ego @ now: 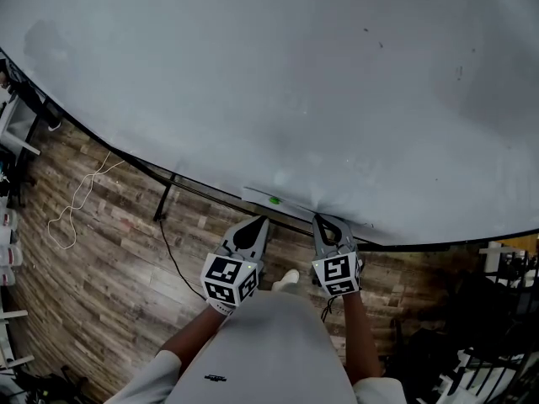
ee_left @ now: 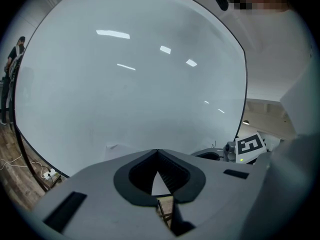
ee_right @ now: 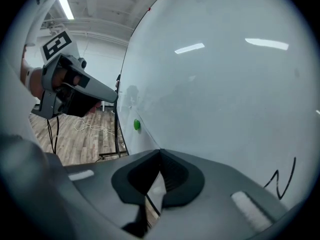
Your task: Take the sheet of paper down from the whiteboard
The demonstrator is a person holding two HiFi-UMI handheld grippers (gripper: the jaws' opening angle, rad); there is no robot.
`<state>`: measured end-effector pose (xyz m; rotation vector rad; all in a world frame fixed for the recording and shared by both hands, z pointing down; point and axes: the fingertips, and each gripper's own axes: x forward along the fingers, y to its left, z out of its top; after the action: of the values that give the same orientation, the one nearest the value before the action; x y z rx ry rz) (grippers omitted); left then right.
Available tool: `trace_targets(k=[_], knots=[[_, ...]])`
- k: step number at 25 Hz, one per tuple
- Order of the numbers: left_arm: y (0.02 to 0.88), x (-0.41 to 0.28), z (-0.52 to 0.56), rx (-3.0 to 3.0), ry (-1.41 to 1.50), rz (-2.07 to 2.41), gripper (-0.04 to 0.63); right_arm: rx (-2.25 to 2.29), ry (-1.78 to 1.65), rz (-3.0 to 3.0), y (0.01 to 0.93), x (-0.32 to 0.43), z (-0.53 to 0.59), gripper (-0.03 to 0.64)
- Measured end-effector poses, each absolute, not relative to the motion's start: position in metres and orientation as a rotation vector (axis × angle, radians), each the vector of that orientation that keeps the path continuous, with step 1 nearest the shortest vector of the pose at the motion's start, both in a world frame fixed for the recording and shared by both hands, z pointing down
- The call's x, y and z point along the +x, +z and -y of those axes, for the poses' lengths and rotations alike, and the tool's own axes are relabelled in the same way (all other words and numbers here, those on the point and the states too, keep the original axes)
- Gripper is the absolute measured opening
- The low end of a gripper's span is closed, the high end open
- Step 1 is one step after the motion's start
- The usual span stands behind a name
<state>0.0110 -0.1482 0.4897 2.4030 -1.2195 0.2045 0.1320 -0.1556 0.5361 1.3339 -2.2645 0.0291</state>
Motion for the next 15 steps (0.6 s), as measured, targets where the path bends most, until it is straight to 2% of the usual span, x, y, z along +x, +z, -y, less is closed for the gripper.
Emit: trace_targets(k=[5, 8, 15], knots=[[0.499, 0.011, 0.157, 2.410, 0.256, 1.277, 0.008, 1.363, 0.051, 2.263, 0.535, 0.132, 0.155, 0.011], [0.506, 0.014, 0.160, 2.412, 0.282, 1.277, 0.060, 1.371, 0.067, 2.268, 0.534, 0.131, 0.156, 0.011], [0.534, 0.022, 0.172, 2.339, 0.323, 1.239, 0.126, 1.391, 0.091, 2.294, 0.528, 0.130, 0.157, 0.011]])
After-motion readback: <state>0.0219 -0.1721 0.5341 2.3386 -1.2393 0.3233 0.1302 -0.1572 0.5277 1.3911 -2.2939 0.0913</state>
